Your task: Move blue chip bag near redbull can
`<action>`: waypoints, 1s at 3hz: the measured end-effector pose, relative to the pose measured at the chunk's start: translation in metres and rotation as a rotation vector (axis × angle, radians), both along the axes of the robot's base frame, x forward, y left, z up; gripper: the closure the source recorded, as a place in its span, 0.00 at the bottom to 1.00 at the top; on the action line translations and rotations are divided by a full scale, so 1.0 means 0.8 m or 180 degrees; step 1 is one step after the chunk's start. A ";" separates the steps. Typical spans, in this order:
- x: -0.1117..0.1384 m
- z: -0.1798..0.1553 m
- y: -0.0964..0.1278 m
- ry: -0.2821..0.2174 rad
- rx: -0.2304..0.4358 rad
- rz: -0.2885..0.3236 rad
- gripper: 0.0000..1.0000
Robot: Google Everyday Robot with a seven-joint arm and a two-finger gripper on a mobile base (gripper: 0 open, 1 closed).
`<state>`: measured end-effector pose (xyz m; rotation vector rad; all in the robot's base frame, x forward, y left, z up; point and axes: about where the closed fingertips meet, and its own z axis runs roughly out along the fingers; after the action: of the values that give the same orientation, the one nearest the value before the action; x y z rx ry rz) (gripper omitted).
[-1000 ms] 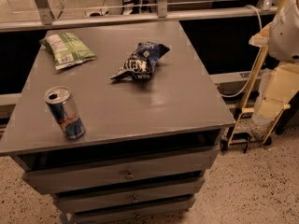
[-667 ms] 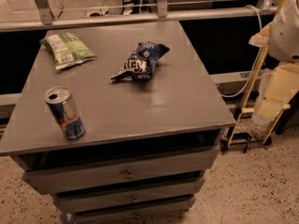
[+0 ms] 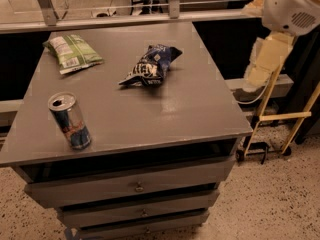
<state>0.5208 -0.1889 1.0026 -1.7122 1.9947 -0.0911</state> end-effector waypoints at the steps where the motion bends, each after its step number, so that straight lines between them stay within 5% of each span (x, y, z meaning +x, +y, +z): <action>1: 0.069 0.025 0.047 -0.0282 0.0239 0.0279 0.00; 3: 0.160 0.009 0.168 -0.0492 0.0896 0.0724 0.00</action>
Offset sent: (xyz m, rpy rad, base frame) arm 0.1438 0.1444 0.0316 0.3838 -0.1821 0.2783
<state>0.6485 -0.0548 1.0098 -1.6792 1.6059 0.1266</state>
